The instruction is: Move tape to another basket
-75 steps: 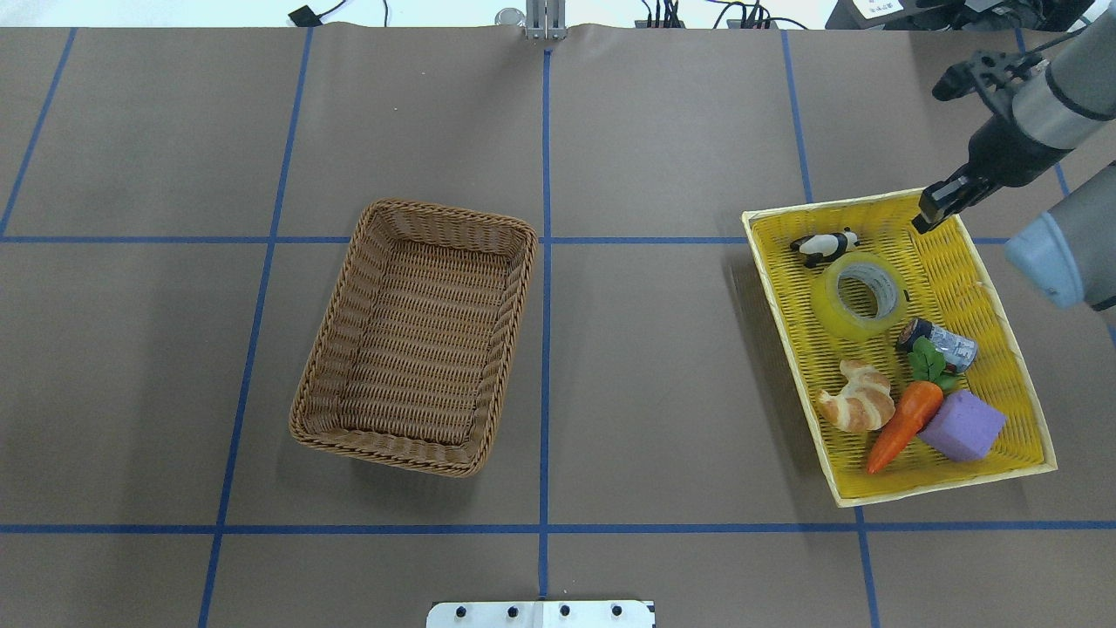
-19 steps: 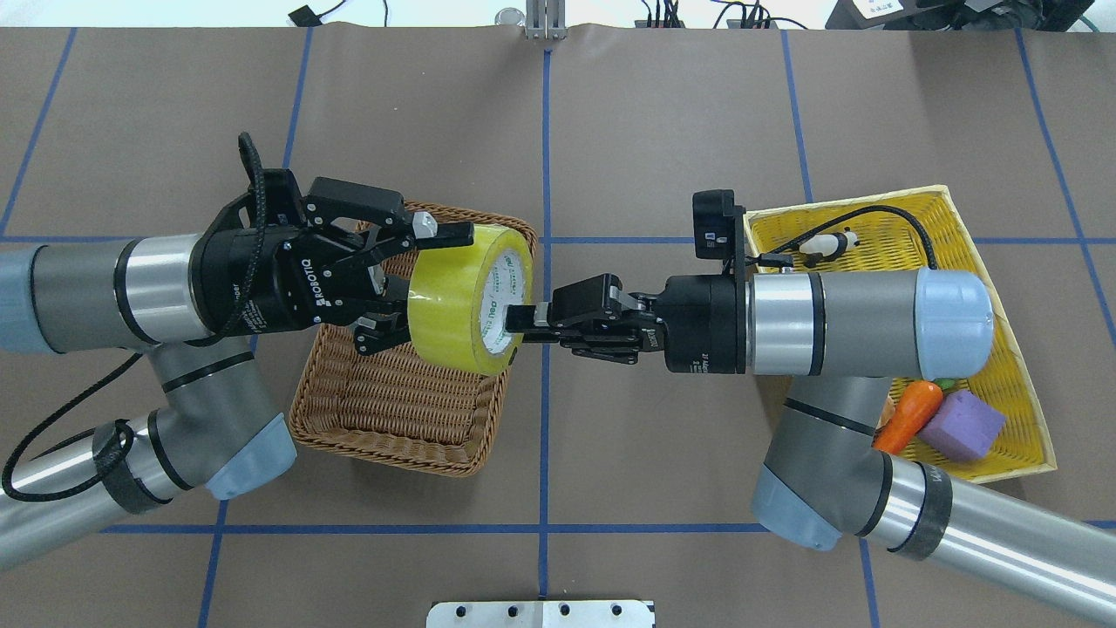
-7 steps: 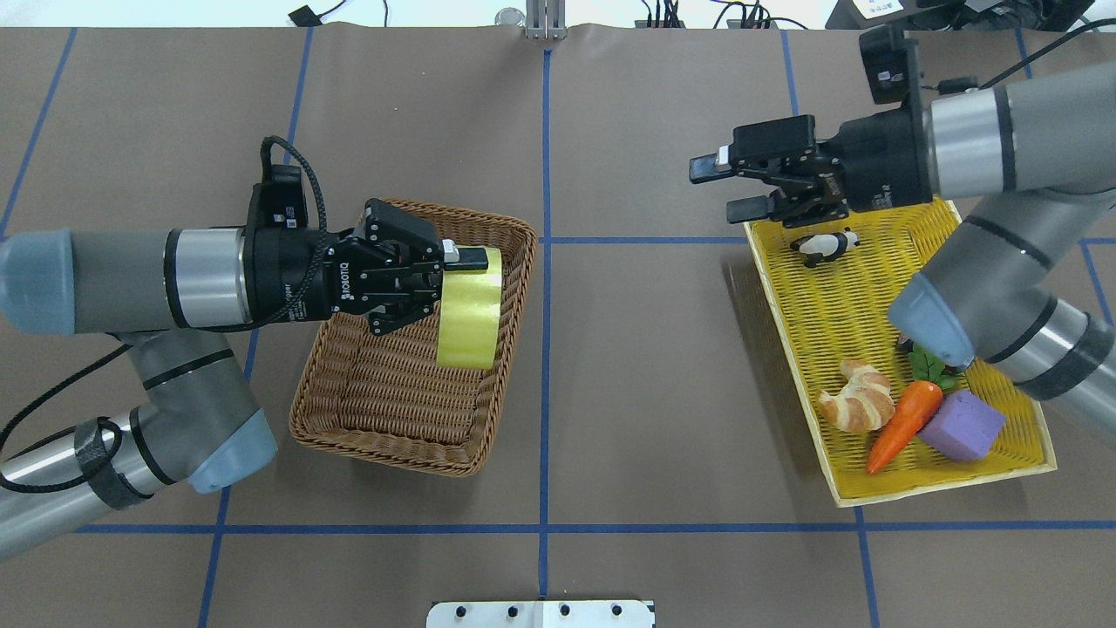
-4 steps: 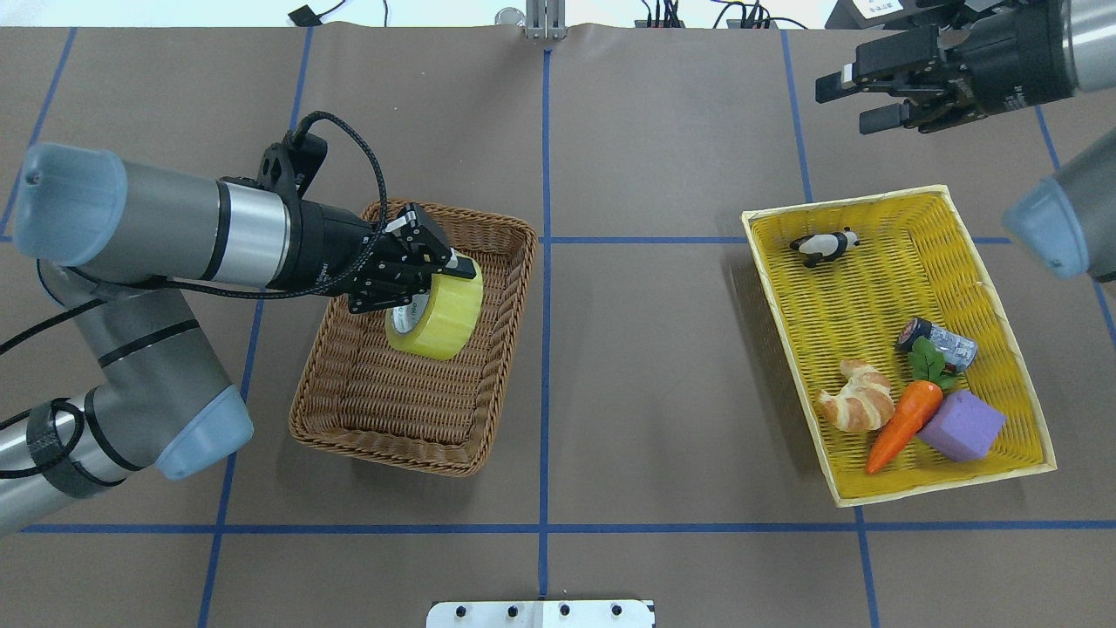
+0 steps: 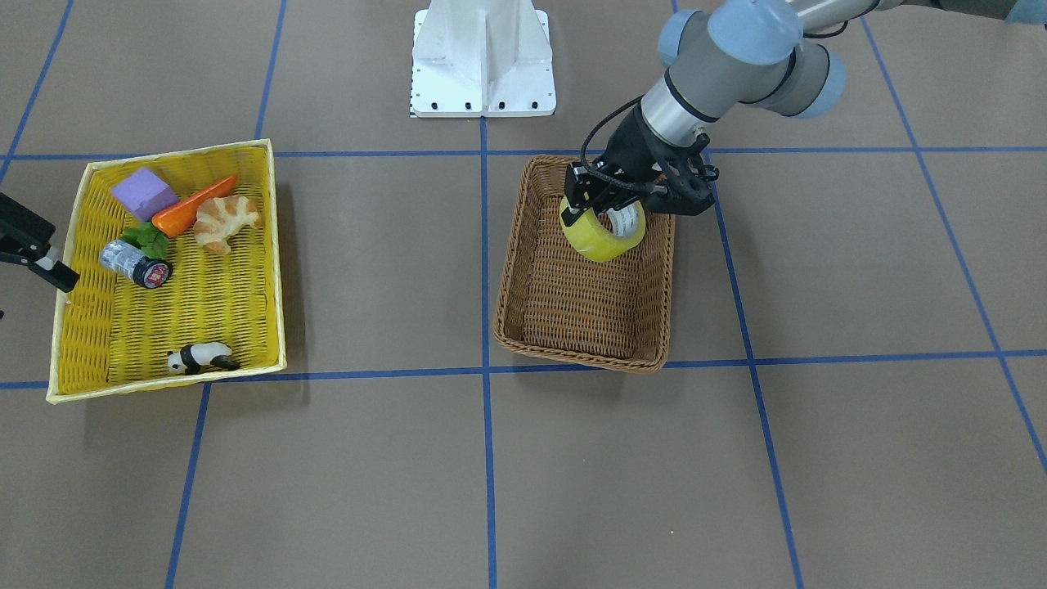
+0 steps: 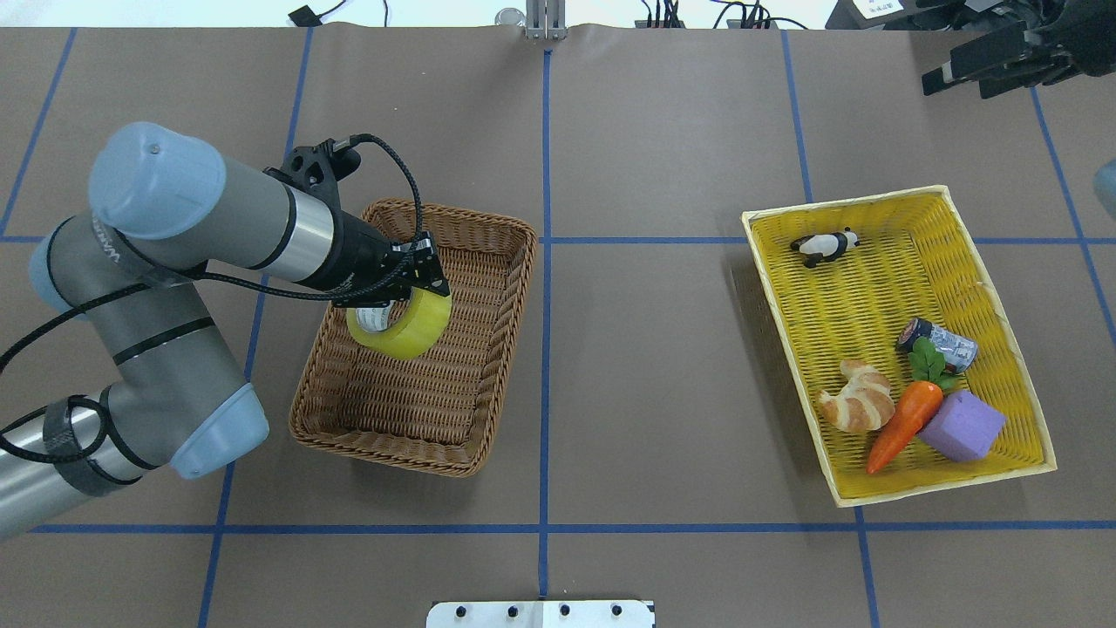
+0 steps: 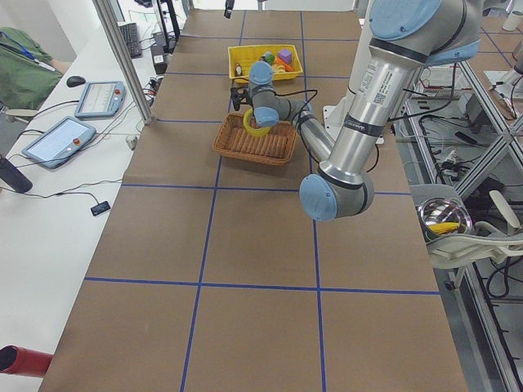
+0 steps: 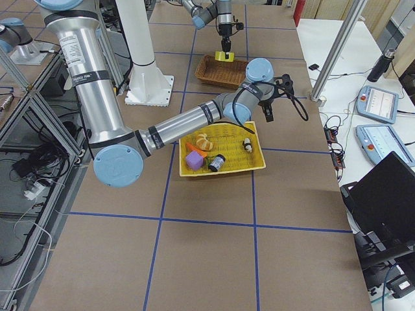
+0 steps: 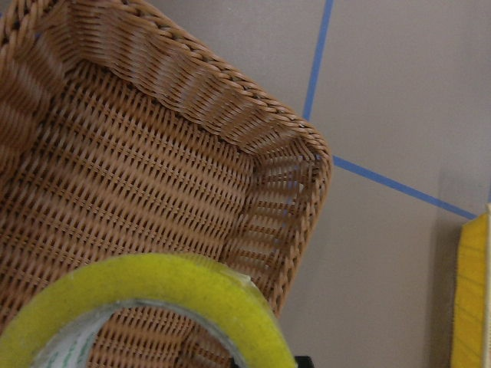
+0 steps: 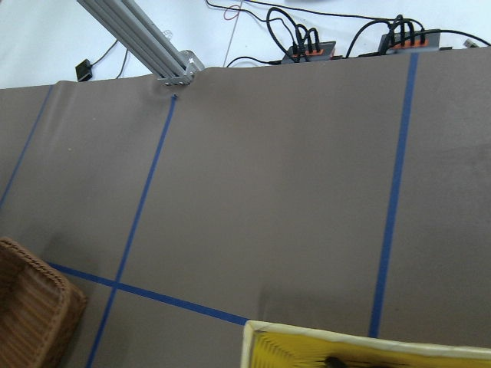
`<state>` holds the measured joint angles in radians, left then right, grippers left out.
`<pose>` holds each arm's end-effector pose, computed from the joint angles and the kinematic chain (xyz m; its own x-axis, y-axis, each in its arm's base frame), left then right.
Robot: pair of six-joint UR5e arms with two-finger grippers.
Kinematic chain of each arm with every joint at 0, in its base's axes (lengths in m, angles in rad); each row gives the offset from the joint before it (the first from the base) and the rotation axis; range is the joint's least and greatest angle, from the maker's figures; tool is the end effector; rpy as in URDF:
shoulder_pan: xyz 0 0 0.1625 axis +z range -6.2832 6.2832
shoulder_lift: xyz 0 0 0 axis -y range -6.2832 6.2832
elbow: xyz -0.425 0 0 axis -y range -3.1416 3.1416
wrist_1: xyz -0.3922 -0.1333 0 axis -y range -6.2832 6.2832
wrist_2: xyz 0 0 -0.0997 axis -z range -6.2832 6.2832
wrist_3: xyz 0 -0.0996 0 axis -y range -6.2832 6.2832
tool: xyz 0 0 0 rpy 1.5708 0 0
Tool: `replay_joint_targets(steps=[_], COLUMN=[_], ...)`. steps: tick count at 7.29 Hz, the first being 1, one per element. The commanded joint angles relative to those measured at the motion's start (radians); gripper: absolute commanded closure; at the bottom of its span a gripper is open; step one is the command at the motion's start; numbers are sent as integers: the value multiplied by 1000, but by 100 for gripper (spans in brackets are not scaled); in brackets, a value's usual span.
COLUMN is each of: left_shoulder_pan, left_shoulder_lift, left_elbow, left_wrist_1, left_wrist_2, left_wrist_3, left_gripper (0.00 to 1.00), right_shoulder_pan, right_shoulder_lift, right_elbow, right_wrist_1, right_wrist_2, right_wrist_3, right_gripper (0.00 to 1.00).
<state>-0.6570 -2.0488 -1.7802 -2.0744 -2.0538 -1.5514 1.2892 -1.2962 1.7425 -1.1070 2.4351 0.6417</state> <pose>0.4358 -0.4461 0.2311 0.2974 -0.2077 -0.9319 0.1936 0.9689 -0.1541 -0.1063 -0.5744 0.3633 0.4679 -0.2538 0.8465 -0.1368 0.9255 0.3531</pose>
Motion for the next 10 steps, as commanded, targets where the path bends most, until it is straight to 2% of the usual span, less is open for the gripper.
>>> replay_joint_targets(steps=[1, 2, 4, 5, 6, 7, 8, 9, 10], left_shoulder_pan=[59, 63, 65, 63, 62, 57, 33, -7, -72], left_shoulder_lift=[-80, -96, -94, -91, -88, -71, 2, 104, 186], left_elbow=[126, 177, 197, 194, 174, 138, 7, -87, -125], left_wrist_1=[37, 39, 98, 105, 105, 102, 105, 108, 128], left_wrist_2=[107, 119, 165, 169, 185, 193, 185, 185, 157], left_wrist_3=[34, 40, 180, 182, 180, 189, 227, 301, 374], left_gripper=[100, 100, 100, 38, 2, 2, 2, 2, 2], right_shoulder_pan=[18, 13, 7, 9, 21, 44, 70, 85, 81], right_shoulder_lift=[-23, -46, -54, -54, -52, -40, -40, -41, -38], right_elbow=[0, 0, 2, 2, 5, 12, 6, 0, 9], right_wrist_1=[-132, -140, -191, -191, -201, -290, -324, -376, -487], right_wrist_2=[-59, -80, -80, -76, -59, -29, -7, -8, -46], right_wrist_3=[-212, -252, -255, -255, -255, -257, -310, -389, -457], right_gripper=[0, 0, 0, 0, 0, 0, 0, 0, 0])
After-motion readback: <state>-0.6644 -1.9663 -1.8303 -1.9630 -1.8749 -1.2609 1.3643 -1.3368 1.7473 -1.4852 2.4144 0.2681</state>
